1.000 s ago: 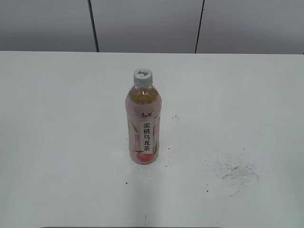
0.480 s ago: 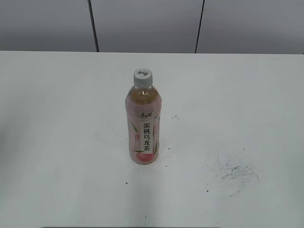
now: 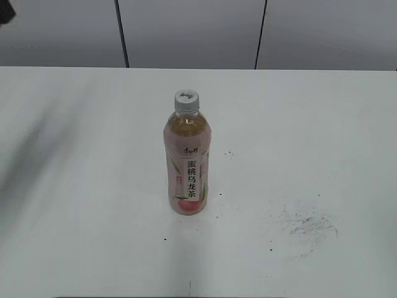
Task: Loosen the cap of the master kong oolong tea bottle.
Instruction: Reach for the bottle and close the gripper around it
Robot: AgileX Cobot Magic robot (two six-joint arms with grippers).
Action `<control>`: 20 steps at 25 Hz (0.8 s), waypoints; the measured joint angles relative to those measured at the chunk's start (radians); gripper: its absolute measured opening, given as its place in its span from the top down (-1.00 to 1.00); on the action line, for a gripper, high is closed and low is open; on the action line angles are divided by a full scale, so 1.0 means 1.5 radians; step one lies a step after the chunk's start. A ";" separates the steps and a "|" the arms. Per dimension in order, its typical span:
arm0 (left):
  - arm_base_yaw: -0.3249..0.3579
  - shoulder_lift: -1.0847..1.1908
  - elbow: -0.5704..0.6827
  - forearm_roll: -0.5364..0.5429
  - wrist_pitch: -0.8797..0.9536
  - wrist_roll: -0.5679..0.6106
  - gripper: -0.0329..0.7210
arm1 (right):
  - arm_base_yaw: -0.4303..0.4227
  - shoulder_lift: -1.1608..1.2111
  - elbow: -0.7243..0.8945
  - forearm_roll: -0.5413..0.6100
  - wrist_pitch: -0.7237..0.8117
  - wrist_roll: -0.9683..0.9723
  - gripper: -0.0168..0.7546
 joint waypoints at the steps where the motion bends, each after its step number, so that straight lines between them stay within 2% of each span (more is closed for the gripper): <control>1: -0.001 0.028 0.000 0.014 -0.041 -0.015 -0.15 | 0.000 0.000 0.000 0.000 0.000 0.000 -0.48; 5: -0.001 0.119 0.000 0.071 -0.123 -0.082 -0.51 | 0.000 0.000 0.000 0.000 0.000 0.000 -0.48; 7: -0.001 0.134 0.003 0.119 -0.126 -0.122 -0.61 | 0.000 0.000 0.000 0.000 0.000 0.000 -0.48; 13: -0.002 0.135 0.087 0.212 -0.161 -0.187 -0.65 | 0.000 0.000 0.000 0.000 0.000 0.000 -0.48; 20: -0.008 0.137 0.204 0.353 -0.282 -0.206 -0.65 | 0.000 0.000 0.000 0.000 0.000 0.000 -0.48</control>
